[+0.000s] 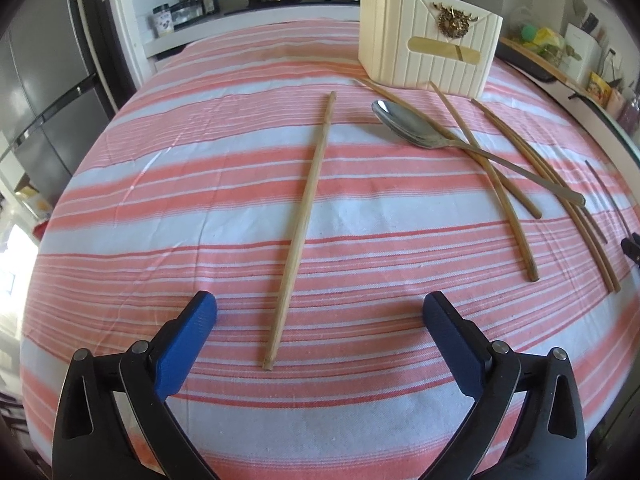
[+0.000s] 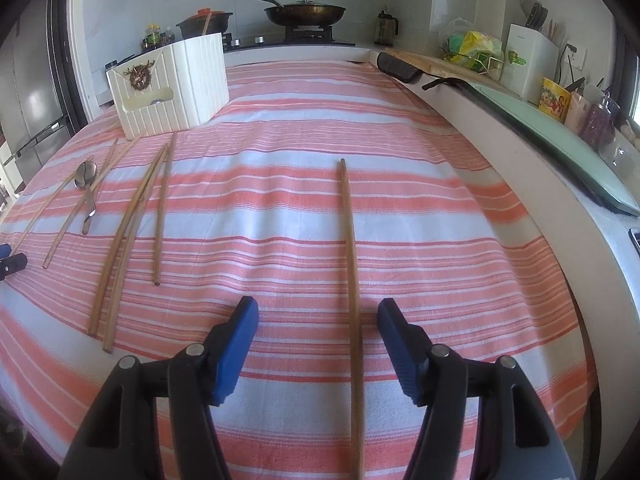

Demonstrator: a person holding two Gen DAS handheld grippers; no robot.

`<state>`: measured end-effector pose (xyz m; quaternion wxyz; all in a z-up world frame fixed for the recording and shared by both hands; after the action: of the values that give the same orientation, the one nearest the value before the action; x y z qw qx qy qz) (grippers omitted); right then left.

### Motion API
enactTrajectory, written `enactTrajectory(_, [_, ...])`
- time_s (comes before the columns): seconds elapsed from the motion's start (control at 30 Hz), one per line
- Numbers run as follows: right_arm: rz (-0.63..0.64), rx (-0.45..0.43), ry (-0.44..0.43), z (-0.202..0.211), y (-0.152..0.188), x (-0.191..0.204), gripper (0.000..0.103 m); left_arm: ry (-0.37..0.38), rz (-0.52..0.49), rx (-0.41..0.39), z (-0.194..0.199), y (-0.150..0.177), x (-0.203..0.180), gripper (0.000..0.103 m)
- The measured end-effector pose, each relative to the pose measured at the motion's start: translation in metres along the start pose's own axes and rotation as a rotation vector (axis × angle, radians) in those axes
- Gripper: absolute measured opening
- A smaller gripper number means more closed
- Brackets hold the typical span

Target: Organize utensils

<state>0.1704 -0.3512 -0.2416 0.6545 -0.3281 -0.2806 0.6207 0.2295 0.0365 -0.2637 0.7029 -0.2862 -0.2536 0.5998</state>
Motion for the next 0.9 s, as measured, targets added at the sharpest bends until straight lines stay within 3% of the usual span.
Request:
enactTrajectory(0.33, [-0.002,-0.022,0.001,0.000,-0.001,-0.002,0.064,0.004,0.000,0.002,0.000,-0.001,-0.001,0.102])
enactTrajectory(0.6, [-0.010,-0.002,0.008,-0.001,-0.002,-0.002,0.064,0.057,-0.051,0.006,0.015,0.001,-0.009,0.102])
enactTrajectory(0.77, [-0.012,0.016,0.020,-0.001,-0.002,-0.001,0.064,0.127,-0.085,-0.020,0.033,-0.013,-0.017,0.102])
enactTrajectory(0.9, [-0.002,0.049,0.006,-0.002,-0.003,-0.001,0.064,0.203,-0.092,-0.053,0.040,-0.047,-0.014,0.102])
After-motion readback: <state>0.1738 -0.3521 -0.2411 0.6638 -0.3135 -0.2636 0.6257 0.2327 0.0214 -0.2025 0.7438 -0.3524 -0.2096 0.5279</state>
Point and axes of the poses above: each gripper's, at about its wrist camera, not at the fingertips, and z roughly against the way its jaws point, x to its left, y to its underside, the point moved 9 cm from there along -z, roughly the way its jaws point, and after that the axes turned 10 degrees about -x, right-handed, at the moved point
